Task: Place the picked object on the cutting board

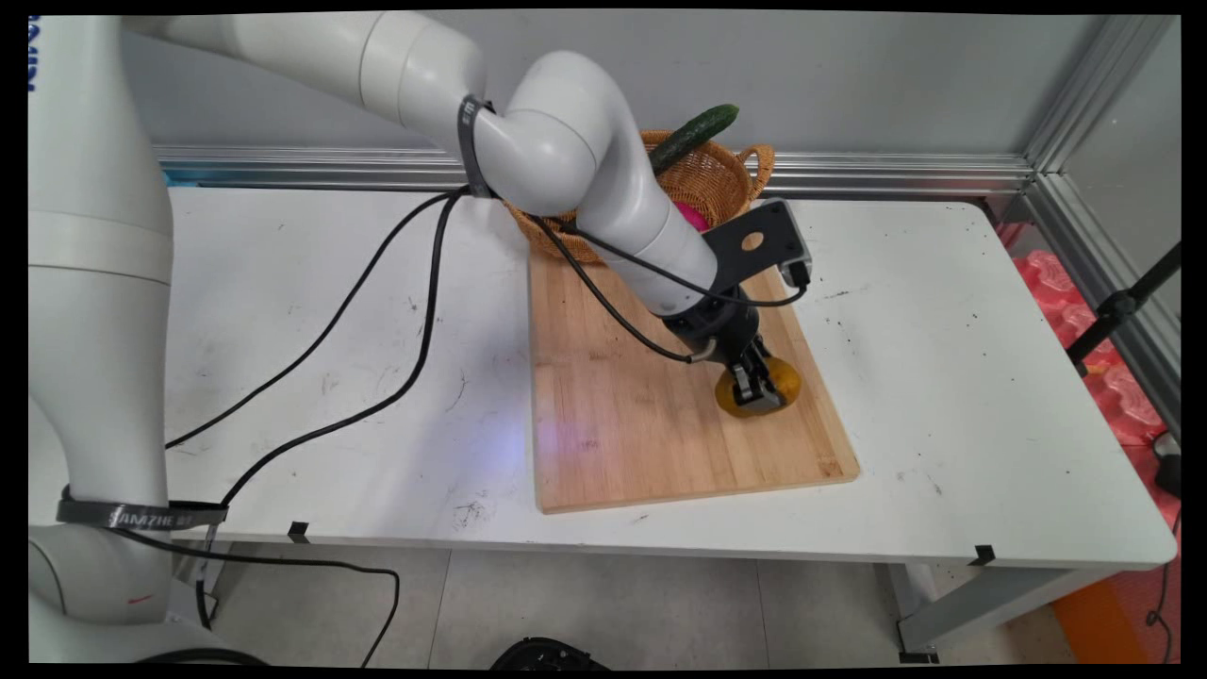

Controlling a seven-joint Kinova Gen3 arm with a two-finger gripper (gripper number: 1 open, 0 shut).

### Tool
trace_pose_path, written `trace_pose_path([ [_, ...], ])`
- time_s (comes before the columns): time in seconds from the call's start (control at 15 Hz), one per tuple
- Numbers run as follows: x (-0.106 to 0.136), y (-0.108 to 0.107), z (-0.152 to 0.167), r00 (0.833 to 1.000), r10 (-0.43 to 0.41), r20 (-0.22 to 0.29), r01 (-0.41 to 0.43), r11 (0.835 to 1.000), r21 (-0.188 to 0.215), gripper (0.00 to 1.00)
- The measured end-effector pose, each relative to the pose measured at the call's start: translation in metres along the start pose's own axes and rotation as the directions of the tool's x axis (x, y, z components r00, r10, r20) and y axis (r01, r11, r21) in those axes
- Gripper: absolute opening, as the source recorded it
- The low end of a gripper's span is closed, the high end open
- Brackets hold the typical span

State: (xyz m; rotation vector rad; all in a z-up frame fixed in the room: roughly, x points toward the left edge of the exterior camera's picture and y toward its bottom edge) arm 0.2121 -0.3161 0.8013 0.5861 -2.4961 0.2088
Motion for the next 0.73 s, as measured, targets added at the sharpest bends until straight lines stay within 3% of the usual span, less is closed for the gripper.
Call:
trace_pose_path([
  [0.4, -0.007, -0.001, 0.011, 1.000, 0.004, -0.003, -0.004, 1.000, -0.003, 0.00],
  [0.47, -0.007, -0.001, 0.013, 1.000, 0.004, -0.004, -0.004, 1.000, -0.004, 1.00],
  [0.73, -0.009, -0.002, 0.017, 1.000, -0.001, -0.007, 0.001, 1.000, -0.006, 1.00],
])
